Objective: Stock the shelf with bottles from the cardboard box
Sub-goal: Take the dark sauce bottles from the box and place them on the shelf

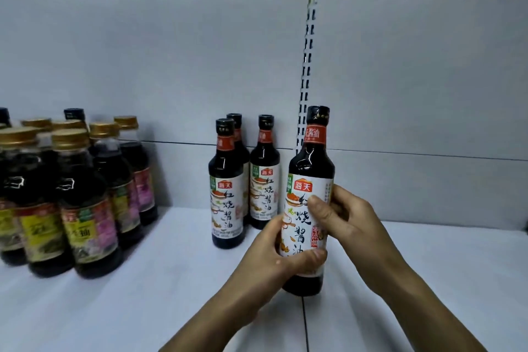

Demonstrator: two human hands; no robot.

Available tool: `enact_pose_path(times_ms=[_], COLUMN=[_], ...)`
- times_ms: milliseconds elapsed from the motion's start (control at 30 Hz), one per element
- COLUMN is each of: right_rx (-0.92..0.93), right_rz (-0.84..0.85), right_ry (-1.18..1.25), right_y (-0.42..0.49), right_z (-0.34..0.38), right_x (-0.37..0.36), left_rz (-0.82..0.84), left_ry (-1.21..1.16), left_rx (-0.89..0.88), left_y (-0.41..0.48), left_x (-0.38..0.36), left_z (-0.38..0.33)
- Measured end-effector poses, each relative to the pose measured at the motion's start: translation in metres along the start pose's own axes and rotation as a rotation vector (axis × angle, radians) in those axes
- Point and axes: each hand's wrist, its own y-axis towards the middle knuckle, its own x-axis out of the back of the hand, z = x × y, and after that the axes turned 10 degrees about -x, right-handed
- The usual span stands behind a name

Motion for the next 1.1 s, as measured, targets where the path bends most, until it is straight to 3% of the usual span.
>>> enact_pose_path(times_ms=[333,833,1100], right_rx=[-0.032,-0.068,-0.069], right_rz=[0.099,0.083,0.092], right_ry=[-0.051,-0.022,-0.016], right_y=[0.026,0.047,0.053], right_z=[-0.008,-0.033,-0.045], right_x=[-0.010,-0.026,-0.032], left_rz=[0.045,0.068,0.058], left_ry=[0.017,0.107,0.177], left_rx=[-0.006,-0.006,-0.113], left_y=[0.013,0.033,0.037], left_x=[0.024,0.046,0.051], left_z=[0.015,0.039,0.049])
